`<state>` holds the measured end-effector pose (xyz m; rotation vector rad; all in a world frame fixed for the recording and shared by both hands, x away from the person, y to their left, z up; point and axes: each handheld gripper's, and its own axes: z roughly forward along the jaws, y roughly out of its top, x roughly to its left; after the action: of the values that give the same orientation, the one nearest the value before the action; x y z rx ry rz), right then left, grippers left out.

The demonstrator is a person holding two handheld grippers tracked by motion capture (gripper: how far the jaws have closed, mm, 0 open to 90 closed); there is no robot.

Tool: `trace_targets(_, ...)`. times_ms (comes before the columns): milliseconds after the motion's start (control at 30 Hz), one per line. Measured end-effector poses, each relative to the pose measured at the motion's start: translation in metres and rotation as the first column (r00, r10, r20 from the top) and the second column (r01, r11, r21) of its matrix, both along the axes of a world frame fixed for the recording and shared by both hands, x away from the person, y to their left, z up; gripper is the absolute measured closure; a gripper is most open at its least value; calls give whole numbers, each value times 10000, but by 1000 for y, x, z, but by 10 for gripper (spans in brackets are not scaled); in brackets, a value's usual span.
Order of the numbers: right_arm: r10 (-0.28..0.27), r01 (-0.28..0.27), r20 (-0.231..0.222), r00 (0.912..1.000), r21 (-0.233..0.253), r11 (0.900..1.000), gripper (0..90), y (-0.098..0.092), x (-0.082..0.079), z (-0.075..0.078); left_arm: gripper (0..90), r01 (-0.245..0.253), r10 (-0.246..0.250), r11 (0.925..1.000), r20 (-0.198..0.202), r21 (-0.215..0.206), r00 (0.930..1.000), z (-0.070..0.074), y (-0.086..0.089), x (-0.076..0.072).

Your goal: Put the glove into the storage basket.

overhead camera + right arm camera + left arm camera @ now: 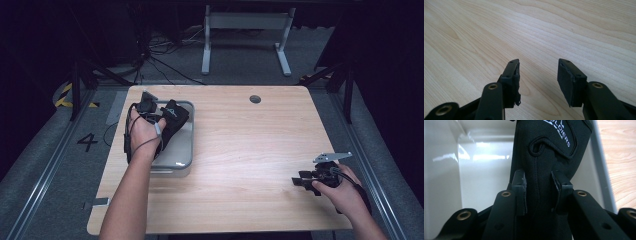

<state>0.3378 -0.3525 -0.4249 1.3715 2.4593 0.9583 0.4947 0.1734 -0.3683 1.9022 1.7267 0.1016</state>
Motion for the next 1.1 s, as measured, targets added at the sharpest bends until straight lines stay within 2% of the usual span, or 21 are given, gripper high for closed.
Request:
trace_targets(300,95,-95,67,9999,-8,10000,532,3,1,0,685,-128,141,9996,-566,246,9983,-18,-3,5)
trace_targets(400,108,-108,73,9999,4,9999,531,3,1,0,685,-305,331,9990,-782,337,9964,-22,-3,8)
trace_targets(700,53,-54,123,9999,37,10000,530,1,1,2,678,-358,401,9984,-1003,439,9941,-30,-6,13)
trace_targets(733,77,-78,135,9999,53,10000,528,1,2,3,663,-286,334,9983,-971,500,9947,-30,-6,13)
trace_targets(833,115,-117,201,9997,80,9999,523,3,3,4,539,-164,209,9982,-780,582,9967,-30,-8,12)
trace_targets(900,188,-191,245,9995,106,9998,522,4,4,5,447,-210,260,9962,-579,843,9980,-27,-9,10)
trace_targets(1000,274,-277,318,9991,108,9996,518,5,6,7,400,-131,165,9943,-311,1056,9994,-20,-11,5)
trace_targets(1100,368,-374,379,9986,152,9992,516,7,10,8,396,2,-38,9935,310,1135,9995,-9,-12,-3)
